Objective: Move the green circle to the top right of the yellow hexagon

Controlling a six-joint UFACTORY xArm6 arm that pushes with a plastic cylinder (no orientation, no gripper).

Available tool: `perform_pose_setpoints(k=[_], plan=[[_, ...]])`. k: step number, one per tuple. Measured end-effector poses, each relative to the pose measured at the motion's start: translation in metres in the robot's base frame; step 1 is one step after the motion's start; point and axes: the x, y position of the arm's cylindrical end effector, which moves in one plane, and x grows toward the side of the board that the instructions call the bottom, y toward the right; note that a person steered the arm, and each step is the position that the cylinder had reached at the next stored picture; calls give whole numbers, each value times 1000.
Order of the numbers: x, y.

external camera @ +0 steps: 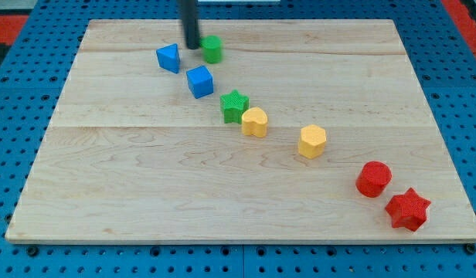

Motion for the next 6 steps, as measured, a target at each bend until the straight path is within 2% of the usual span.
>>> perform_pose_setpoints(k=[1,2,4,6], plan=[[8,76],[42,72],[92,160],[118,164]])
